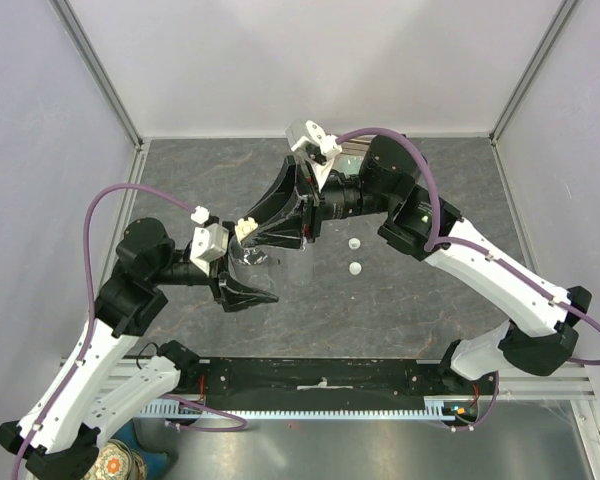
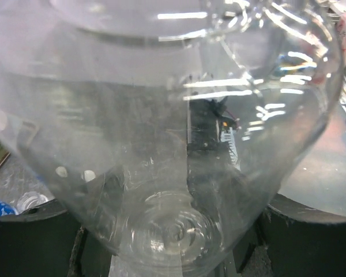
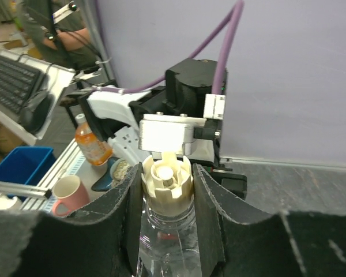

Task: Screw on the bottle caps
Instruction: Screw the bottle cap onto the plastic bottle.

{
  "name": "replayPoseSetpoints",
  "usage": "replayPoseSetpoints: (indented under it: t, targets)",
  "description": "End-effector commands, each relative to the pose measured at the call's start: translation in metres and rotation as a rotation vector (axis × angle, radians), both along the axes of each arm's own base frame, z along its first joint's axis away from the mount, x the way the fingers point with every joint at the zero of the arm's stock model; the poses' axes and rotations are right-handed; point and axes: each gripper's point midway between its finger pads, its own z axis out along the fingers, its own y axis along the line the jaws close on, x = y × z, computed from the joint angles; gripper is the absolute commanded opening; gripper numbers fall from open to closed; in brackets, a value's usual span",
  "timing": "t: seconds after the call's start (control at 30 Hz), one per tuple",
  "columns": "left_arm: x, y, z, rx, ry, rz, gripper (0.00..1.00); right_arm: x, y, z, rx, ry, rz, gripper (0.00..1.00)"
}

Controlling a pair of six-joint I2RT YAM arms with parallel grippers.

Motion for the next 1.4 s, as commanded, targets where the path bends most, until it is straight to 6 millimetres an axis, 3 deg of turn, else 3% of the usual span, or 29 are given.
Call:
replayPoseSetpoints:
  t: [0.0,0.17,0.3,0.43,0.6,0.7,0.73,0.83,0.93,1.17,1.37]
  targets:
    - [0.029,0.007,0.028,-0.053,-0.081,0.194,0.19,0.04,0.005,-0.041,-0.136,0.096,-0.236,0.06]
    - [0.046,0.013,0.037,-0.065,-0.097,0.305,0.18,0.082,-0.002,-0.053,-0.185,0.18,-0.496,0.0]
    - [0.062,0.021,0.039,-0.065,-0.095,0.415,0.19,0.101,-0.009,-0.061,-0.19,0.255,-0.633,0.0]
    - [0.072,0.028,0.041,-0.062,-0.11,0.488,0.22,0.107,-0.016,-0.065,-0.181,0.274,-0.74,0.0]
    - [0.074,0.028,0.037,-0.055,-0.104,0.494,0.24,0.087,-0.001,-0.059,-0.153,0.247,-0.663,0.01]
    - [0.072,0.028,0.036,-0.054,-0.097,0.491,0.24,0.079,0.004,-0.055,-0.136,0.227,-0.618,0.26]
    - [0.073,0.028,0.035,-0.052,-0.095,0.491,0.24,0.077,0.001,-0.049,-0.119,0.22,-0.614,0.42]
    - [0.072,0.027,0.029,-0.043,-0.086,0.482,0.25,0.074,-0.002,-0.038,-0.077,0.197,-0.599,0.57]
    - [0.071,0.025,0.025,-0.04,-0.071,0.468,0.25,0.071,-0.001,-0.031,-0.062,0.188,-0.582,0.63]
    - [0.069,0.025,0.021,-0.031,-0.074,0.461,0.26,0.069,0.001,-0.032,-0.068,0.166,-0.569,0.64]
    - [0.067,0.023,0.003,-0.005,-0.049,0.438,0.26,0.071,0.004,-0.021,-0.047,0.138,-0.564,0.67]
